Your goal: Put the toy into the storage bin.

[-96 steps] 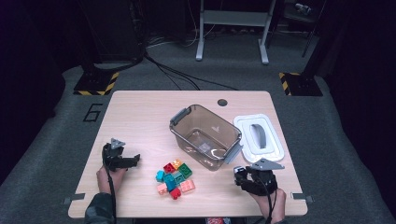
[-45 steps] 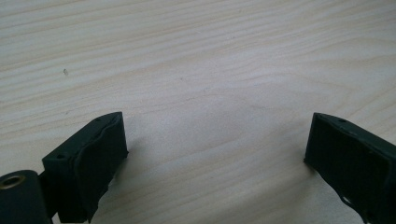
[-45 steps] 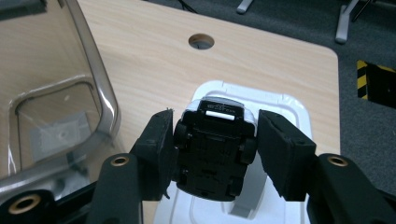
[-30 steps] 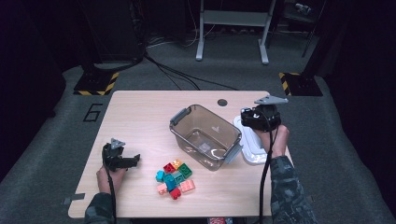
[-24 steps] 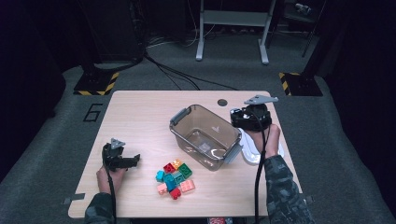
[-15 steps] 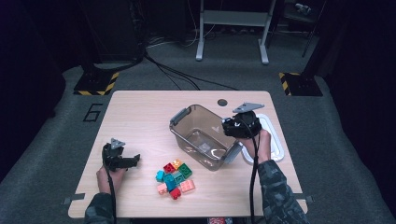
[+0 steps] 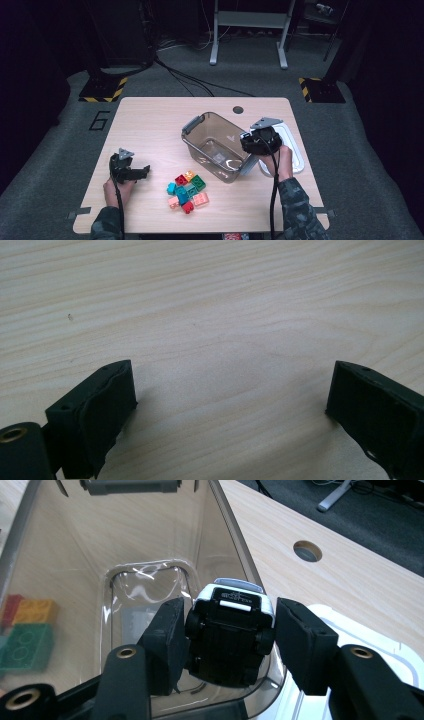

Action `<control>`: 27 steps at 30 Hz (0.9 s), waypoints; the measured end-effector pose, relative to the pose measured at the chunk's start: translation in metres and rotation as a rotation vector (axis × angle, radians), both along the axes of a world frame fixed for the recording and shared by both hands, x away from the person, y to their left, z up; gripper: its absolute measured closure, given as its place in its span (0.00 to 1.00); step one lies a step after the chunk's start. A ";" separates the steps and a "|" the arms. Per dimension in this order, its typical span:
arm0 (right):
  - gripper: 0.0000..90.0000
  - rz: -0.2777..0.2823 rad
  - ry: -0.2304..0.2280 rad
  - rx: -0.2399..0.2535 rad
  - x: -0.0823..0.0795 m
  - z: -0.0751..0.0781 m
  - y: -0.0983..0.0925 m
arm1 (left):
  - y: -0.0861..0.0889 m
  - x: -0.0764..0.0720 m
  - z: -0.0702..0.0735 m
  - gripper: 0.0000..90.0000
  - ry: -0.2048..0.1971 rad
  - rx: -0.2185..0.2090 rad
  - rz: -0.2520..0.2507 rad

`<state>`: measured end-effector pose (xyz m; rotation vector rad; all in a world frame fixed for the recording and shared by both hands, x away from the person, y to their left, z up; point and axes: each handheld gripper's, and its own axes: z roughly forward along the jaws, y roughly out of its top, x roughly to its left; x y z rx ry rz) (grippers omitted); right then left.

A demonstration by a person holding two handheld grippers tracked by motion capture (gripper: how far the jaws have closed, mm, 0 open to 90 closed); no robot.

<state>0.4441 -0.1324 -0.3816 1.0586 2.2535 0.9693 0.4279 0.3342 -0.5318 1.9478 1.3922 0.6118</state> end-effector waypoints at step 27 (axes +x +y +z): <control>0.13 0.076 0.056 0.100 -0.041 0.013 0.008 | 0.000 0.000 0.000 0.07 -0.003 0.001 0.000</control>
